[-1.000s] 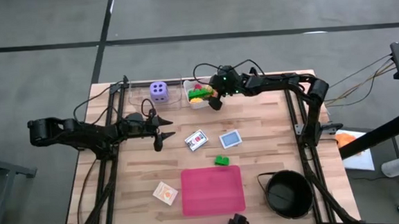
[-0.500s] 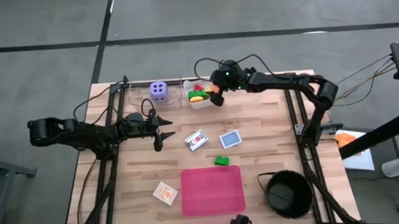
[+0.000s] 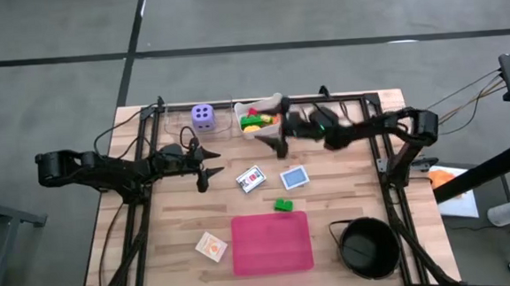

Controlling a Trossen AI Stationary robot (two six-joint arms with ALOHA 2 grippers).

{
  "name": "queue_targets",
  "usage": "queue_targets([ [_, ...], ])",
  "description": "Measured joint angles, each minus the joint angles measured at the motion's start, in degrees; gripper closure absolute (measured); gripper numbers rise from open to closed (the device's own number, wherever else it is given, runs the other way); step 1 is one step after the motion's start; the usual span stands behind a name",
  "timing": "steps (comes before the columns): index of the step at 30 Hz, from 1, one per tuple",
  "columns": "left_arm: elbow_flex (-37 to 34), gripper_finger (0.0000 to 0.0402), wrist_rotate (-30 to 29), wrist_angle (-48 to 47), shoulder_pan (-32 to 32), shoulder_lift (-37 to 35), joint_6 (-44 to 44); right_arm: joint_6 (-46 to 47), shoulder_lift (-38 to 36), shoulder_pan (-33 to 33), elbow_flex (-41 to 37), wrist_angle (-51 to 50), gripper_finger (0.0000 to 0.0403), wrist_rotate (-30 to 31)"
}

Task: Pick & Place Toys
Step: Put the green two stud game piece into the white bin

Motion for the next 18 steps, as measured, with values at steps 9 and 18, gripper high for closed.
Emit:
queue_targets([
  [9, 0.00, 0.0156, 0.01, 5.19, 0.00, 0.00, 1.14, -2.51, -5.02, 9.44, -16.36, 5.72, 0.0021, 9.77],
  [18, 0.32, 0.0156, 0.01, 5.18, 0.00, 0.00, 4.33, -1.80, -15.16, 14.92, -30.79, 5.20, 0.0021, 18.01],
])
